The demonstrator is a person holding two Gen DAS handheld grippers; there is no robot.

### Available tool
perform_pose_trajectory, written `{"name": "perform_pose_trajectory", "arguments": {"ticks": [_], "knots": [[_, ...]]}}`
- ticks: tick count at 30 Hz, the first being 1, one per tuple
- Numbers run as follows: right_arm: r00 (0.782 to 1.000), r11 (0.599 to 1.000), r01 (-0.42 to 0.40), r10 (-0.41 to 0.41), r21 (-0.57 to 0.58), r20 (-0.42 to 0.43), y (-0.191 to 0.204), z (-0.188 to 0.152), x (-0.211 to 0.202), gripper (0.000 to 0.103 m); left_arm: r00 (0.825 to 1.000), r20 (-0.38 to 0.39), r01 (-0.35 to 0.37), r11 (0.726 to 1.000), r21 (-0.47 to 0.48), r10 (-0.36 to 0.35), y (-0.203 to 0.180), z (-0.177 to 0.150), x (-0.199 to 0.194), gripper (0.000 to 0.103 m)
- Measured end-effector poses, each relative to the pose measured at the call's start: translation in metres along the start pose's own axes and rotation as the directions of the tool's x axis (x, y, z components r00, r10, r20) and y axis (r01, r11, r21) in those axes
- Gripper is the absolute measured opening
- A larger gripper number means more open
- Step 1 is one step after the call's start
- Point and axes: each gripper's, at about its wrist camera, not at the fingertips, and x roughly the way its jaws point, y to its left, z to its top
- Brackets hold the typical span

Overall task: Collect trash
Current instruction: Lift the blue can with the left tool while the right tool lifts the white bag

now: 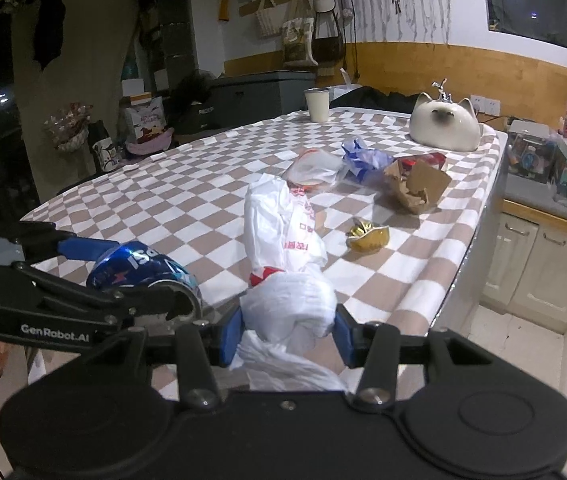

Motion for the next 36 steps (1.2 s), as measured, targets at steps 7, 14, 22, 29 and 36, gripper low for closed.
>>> {"name": "perform_pose_trajectory", "arguments": {"ticks": [7, 14, 22, 29, 36], "knots": [[1.0, 1.0, -0.014, 0.014, 0.004, -0.001, -0.001, -0.003, 0.0, 0.049, 0.999, -0.027, -0.021, 0.999, 0.037, 0.022, -0.005, -0.002, 0.005, 0.086], [1.0, 1.0, -0.005, 0.005, 0.0, -0.009, 0.0, -0.008, -0.001, 0.049, 1.0, -0.003, -0.016, 1.0, 0.017, 0.016, -0.006, -0.003, 0.001, 0.081], [0.999, 1.0, 0.02, -0.02, 0.011, 0.028, -0.003, -0.003, -0.014, 0.049, 0.995, 0.1, -0.007, 1.0, -0.023, 0.009, -0.014, 0.008, -0.016, 0.079], [0.996, 0.998, 0.05, -0.051, 0.025, 0.067, -0.012, -0.001, -0.032, 0.048, 0.988, 0.152, 0.008, 1.0, -0.005, -0.007, -0.033, 0.018, -0.025, 0.078], [0.99, 0.994, 0.099, -0.104, 0.056, 0.1, -0.03, -0.007, -0.058, 0.048, 0.976, 0.208, 0.062, 0.998, -0.016, -0.057, -0.061, 0.028, -0.028, 0.078]]}}
